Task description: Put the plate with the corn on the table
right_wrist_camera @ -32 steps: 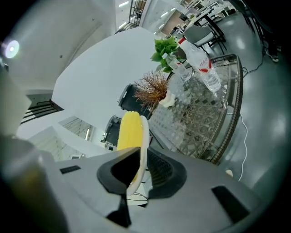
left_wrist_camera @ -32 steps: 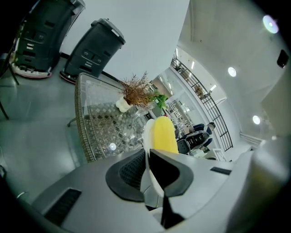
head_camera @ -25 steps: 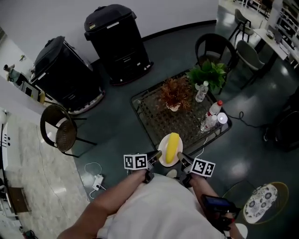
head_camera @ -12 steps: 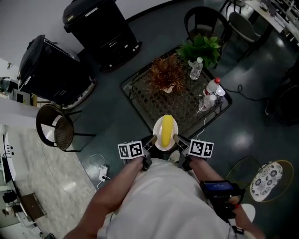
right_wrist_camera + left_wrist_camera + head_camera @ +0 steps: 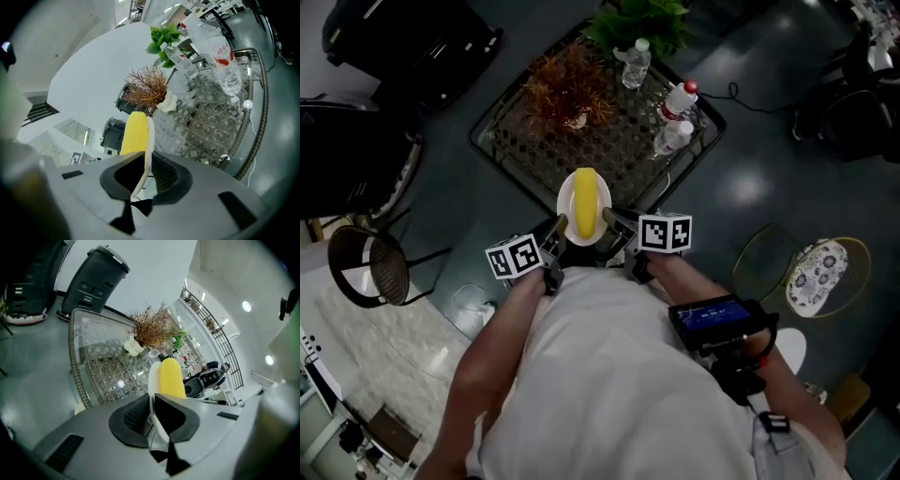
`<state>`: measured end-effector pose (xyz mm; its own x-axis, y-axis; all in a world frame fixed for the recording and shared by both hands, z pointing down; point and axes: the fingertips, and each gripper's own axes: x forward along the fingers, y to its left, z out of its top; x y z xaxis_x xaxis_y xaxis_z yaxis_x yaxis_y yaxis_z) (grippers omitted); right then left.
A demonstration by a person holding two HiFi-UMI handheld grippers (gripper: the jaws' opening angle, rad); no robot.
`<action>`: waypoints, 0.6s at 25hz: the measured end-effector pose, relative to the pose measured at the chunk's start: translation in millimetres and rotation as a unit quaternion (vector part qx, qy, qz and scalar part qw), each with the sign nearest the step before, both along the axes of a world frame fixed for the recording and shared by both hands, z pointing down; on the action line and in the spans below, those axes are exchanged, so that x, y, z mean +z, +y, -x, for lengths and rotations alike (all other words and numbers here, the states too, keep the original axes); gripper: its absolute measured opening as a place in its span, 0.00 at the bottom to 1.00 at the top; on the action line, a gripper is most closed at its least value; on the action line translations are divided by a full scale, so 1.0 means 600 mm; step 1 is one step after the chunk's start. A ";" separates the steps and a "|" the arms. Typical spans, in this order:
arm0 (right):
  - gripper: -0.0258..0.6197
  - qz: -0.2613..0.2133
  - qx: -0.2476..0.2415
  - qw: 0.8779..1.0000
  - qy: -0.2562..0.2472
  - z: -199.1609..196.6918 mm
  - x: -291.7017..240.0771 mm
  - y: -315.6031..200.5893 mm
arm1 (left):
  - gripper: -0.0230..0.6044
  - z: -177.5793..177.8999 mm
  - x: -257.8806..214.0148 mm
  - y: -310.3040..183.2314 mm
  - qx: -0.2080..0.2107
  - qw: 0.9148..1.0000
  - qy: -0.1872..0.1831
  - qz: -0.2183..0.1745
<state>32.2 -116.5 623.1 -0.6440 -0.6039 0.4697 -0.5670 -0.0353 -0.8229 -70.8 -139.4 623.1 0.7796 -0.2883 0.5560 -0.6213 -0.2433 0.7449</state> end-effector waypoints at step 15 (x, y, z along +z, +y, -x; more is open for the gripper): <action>0.13 0.008 -0.016 1.000 0.022 0.005 0.043 -0.035 | 0.09 0.006 0.049 -0.034 0.017 1.000 -0.012 0.012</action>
